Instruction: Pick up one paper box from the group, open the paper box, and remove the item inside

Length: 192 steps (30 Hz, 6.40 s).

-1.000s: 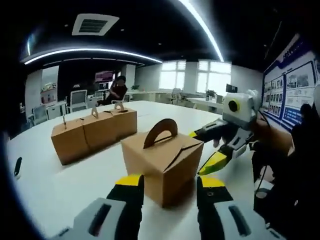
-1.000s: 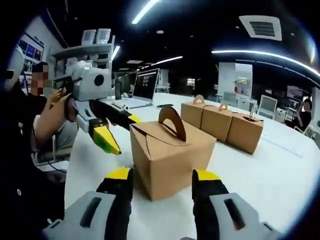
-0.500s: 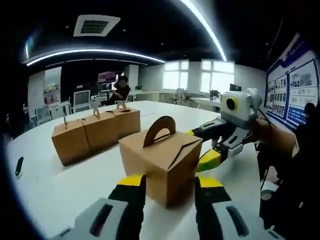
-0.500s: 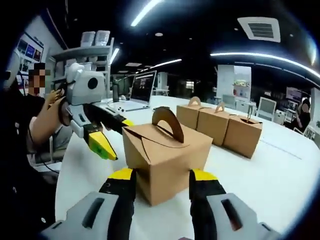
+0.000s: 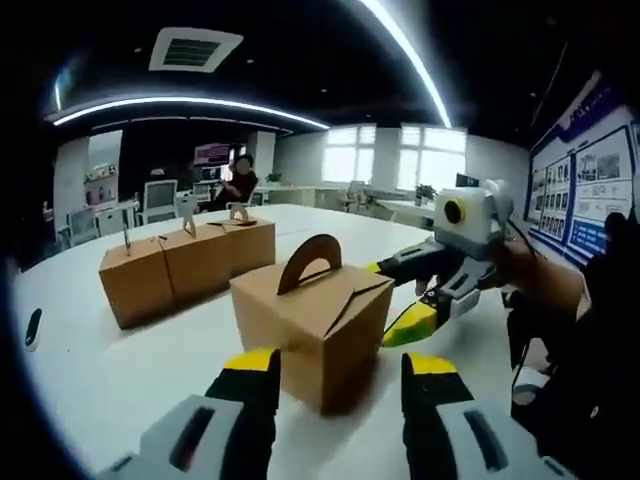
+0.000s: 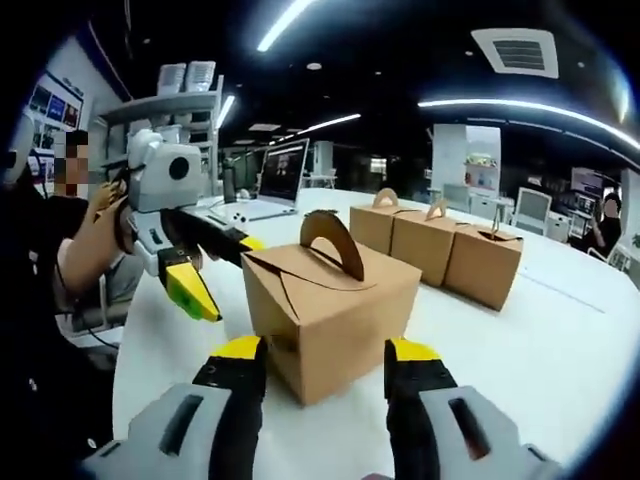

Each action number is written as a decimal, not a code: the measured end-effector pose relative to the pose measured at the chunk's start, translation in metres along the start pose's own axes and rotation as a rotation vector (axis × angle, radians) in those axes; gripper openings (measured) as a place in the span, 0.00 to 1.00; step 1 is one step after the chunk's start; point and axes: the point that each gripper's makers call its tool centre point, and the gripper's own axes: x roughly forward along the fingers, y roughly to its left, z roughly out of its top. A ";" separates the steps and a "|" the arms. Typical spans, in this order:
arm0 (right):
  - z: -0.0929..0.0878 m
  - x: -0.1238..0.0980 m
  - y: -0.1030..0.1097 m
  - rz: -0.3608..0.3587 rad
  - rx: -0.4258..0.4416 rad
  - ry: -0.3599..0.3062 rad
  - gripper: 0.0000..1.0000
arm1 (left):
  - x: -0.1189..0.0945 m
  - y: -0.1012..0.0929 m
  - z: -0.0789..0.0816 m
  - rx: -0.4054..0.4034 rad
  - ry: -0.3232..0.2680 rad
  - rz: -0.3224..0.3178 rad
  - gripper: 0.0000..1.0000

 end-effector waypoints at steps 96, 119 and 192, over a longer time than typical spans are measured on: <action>0.023 0.018 -0.024 0.365 -0.224 0.016 0.83 | -0.105 -0.013 0.000 0.006 0.055 0.133 0.59; 0.009 0.031 -0.003 0.508 -0.210 -0.069 0.72 | -0.096 -0.018 -0.004 -0.005 0.081 0.122 0.58; 0.011 0.035 -0.015 0.470 -0.200 -0.174 0.70 | 0.003 0.008 0.050 0.752 0.444 0.383 0.11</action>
